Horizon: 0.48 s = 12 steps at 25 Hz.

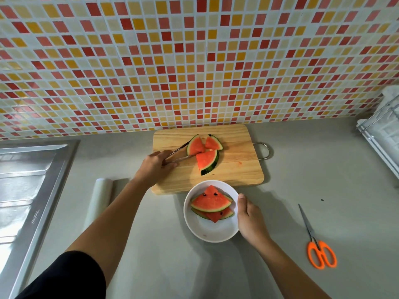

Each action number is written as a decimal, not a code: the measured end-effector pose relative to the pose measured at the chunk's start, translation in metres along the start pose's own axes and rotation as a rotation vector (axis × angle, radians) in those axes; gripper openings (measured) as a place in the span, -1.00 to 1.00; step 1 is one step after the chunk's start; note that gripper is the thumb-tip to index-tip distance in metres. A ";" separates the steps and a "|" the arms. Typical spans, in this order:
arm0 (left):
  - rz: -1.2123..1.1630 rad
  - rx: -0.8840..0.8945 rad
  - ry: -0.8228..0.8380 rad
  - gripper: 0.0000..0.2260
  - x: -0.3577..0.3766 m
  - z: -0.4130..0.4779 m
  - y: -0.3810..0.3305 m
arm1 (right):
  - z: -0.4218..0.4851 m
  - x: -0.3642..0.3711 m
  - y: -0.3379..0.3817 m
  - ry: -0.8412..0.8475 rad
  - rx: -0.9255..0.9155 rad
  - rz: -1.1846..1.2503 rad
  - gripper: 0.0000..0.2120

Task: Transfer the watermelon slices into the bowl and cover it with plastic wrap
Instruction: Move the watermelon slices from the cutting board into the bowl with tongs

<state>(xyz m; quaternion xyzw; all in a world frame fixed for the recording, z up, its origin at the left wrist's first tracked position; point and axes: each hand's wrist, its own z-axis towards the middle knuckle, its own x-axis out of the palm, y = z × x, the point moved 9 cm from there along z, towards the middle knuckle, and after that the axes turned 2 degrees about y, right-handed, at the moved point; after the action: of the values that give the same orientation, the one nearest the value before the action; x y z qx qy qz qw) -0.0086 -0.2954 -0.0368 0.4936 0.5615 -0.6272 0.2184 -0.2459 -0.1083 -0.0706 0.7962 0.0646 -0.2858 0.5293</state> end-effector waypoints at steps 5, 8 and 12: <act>-0.055 -0.064 0.009 -0.54 0.006 0.007 -0.007 | 0.001 0.001 -0.001 0.009 0.008 0.013 -0.64; -0.042 -0.100 0.022 -0.50 0.008 0.010 -0.006 | 0.001 0.002 -0.001 0.019 0.016 0.021 -0.64; 0.010 -0.067 -0.003 -0.48 0.008 0.011 -0.011 | 0.001 0.002 -0.002 0.014 0.021 0.031 -0.63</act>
<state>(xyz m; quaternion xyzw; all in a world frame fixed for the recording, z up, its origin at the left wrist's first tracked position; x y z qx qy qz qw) -0.0249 -0.3003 -0.0399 0.4880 0.5793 -0.6077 0.2385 -0.2456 -0.1091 -0.0732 0.8045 0.0528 -0.2726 0.5251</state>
